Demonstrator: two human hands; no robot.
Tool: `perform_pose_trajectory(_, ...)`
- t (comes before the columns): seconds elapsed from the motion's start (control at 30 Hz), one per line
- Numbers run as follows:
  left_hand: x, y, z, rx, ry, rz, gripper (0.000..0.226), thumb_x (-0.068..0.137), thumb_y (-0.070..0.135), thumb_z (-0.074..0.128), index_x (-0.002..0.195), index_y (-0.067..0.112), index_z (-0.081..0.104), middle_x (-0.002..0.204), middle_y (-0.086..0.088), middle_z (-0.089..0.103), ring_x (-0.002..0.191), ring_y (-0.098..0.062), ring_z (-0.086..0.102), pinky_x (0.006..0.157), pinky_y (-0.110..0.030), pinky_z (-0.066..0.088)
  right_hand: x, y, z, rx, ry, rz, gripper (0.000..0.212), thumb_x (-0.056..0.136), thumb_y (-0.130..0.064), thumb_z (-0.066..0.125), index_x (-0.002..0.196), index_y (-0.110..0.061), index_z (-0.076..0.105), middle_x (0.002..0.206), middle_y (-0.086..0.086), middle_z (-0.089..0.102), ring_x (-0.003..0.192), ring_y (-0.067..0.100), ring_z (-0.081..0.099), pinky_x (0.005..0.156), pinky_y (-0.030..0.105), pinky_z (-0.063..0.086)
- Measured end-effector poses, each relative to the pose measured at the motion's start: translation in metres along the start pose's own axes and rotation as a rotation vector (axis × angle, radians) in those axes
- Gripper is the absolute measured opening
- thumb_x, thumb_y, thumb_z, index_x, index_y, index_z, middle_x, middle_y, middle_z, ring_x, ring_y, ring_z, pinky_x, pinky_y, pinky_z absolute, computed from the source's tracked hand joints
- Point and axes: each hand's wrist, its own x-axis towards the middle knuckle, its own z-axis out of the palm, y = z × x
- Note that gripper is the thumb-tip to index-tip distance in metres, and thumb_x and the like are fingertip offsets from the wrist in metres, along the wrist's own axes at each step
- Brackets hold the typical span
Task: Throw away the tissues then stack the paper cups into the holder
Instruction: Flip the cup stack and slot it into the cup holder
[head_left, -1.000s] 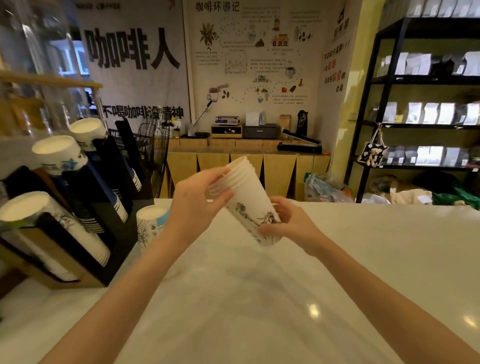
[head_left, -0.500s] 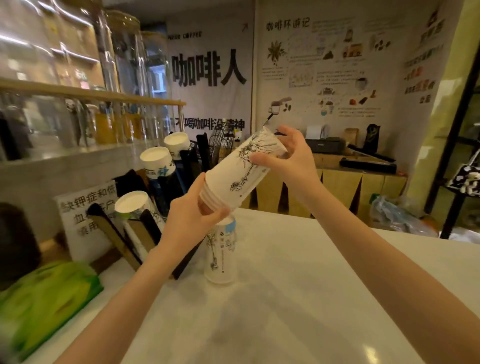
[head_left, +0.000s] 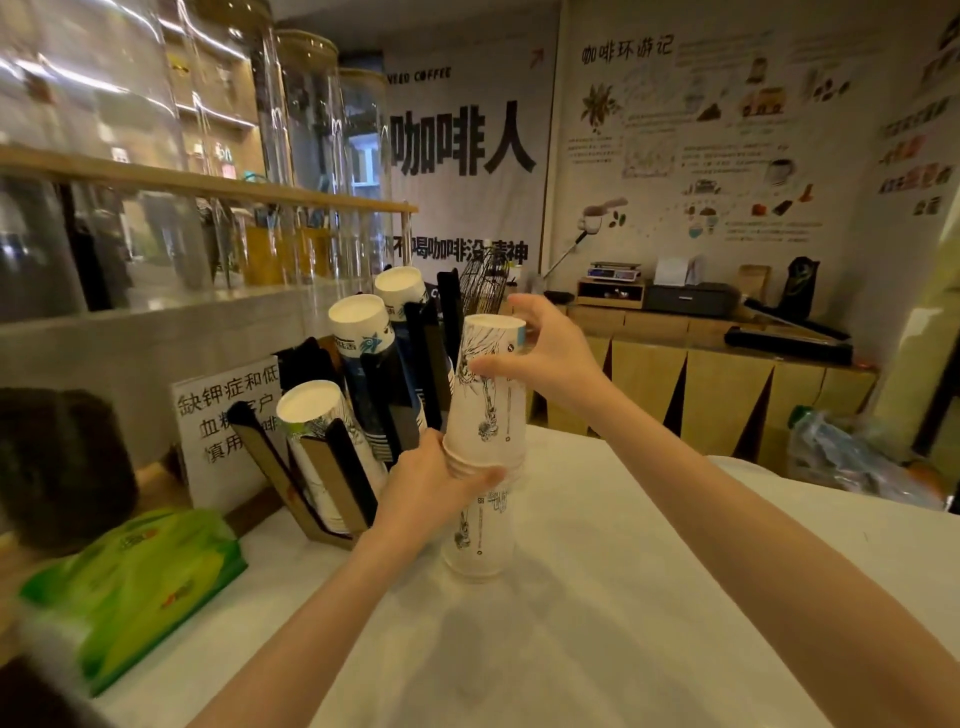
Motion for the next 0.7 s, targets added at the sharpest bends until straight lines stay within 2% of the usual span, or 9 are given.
perform_pose_trajectory(0.1,0.0,-0.011,0.008,0.038,-0.043,-0.057,0.072,0.06,0.059,0.068,0.111,0.018,0.04,0.113,-0.002,0.061,0.096,-0.019,0.059,0.061,-0.026,0.048,-0.006,0.013,0.012,0.003,-0.044,0.037,0.09,0.058,-0.035,0.082,0.134,-0.021,0.035,0.132,0.004,0.051,0.078,-0.005,0.048,0.054,0.008,0.039)
perform_pose_trajectory(0.17,-0.002,-0.019,0.013,0.074,-0.07,-0.089,0.071,0.058,0.062,0.067,0.107,0.017,0.041,0.109,-0.002,0.061,0.093,-0.019,0.058,0.066,-0.032,0.052,-0.013,0.023,0.02,0.002,-0.061,0.063,0.089,0.059,-0.034,0.082,0.134,-0.02,0.036,0.131,0.003,0.052,0.076,-0.007,0.047,0.052,0.007,0.038)
perform_pose_trajectory(0.27,-0.007,-0.032,0.023,0.125,-0.112,-0.103,0.069,0.058,0.064,0.066,0.103,0.017,0.042,0.107,-0.001,0.061,0.094,-0.021,0.059,0.075,-0.043,0.054,-0.026,0.036,0.033,0.0,-0.095,0.109,0.089,0.059,-0.035,0.082,0.133,-0.02,0.036,0.131,0.003,0.051,0.092,0.003,0.048,0.06,0.01,0.039)
perform_pose_trajectory(0.47,-0.015,-0.05,0.038,0.179,-0.117,-0.118,0.075,0.057,0.061,0.068,0.111,0.015,0.044,0.115,-0.003,0.058,0.103,-0.023,0.056,0.081,-0.042,0.051,-0.047,0.052,0.048,0.007,-0.117,0.202,0.086,0.058,-0.036,0.082,0.131,-0.022,0.038,0.131,0.003,0.052,0.111,0.015,0.048,0.084,0.035,0.05)
perform_pose_trajectory(0.57,-0.017,-0.054,0.041,0.171,-0.103,-0.117,0.074,0.056,0.062,0.069,0.109,0.017,0.044,0.116,-0.003,0.055,0.104,-0.024,0.054,0.084,-0.044,0.05,-0.054,0.055,0.049,0.038,-0.108,0.221,0.083,0.058,-0.035,0.082,0.129,-0.022,0.04,0.127,0.003,0.053,0.109,0.015,0.047,0.086,0.04,0.052)
perform_pose_trajectory(0.7,-0.02,-0.058,0.043,0.17,-0.097,-0.099,0.072,0.056,0.063,0.068,0.107,0.02,0.042,0.113,-0.002,0.054,0.101,-0.022,0.053,0.079,-0.04,0.05,-0.058,0.057,0.048,0.088,-0.139,0.213,0.083,0.061,-0.031,0.082,0.131,-0.022,0.037,0.125,0.001,0.052,0.108,0.013,0.047,0.084,0.037,0.053)
